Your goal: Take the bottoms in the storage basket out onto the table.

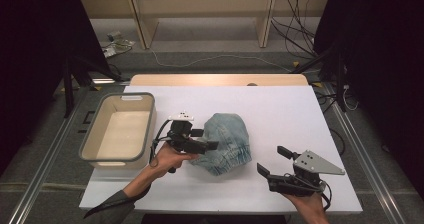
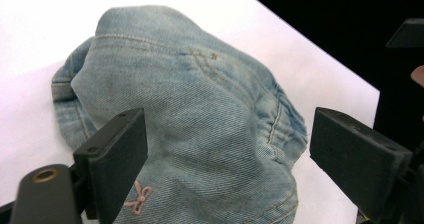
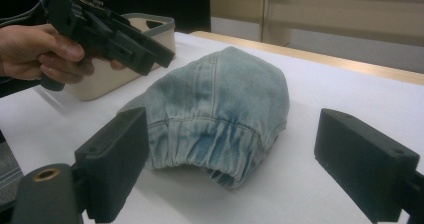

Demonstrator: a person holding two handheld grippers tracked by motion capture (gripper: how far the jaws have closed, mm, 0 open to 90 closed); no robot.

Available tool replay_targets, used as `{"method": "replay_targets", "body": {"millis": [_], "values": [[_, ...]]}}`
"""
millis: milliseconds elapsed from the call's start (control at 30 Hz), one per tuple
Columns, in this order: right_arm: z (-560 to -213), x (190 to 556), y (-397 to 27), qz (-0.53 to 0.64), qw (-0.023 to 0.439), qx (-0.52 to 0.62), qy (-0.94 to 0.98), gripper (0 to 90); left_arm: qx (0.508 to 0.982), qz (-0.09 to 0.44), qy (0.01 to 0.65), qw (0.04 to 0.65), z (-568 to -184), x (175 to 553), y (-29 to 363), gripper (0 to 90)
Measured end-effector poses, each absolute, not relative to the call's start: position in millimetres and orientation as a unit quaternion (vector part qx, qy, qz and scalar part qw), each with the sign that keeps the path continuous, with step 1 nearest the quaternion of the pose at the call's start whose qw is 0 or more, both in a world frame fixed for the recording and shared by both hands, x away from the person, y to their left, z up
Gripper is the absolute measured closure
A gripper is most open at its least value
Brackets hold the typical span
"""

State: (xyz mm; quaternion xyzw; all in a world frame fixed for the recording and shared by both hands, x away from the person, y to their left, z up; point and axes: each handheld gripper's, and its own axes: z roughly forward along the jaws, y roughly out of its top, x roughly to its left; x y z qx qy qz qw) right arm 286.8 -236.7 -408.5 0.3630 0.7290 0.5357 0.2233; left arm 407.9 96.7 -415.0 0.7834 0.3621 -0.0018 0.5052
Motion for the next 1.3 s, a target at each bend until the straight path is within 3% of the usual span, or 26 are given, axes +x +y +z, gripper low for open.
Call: {"method": "replay_targets", "body": {"millis": [1300], "values": [[-408,286,-236,0.536,0.223,0.362,0.729,15.4,0.757,0.036,0.331,0.562,-404,390,121,14.2]]}}
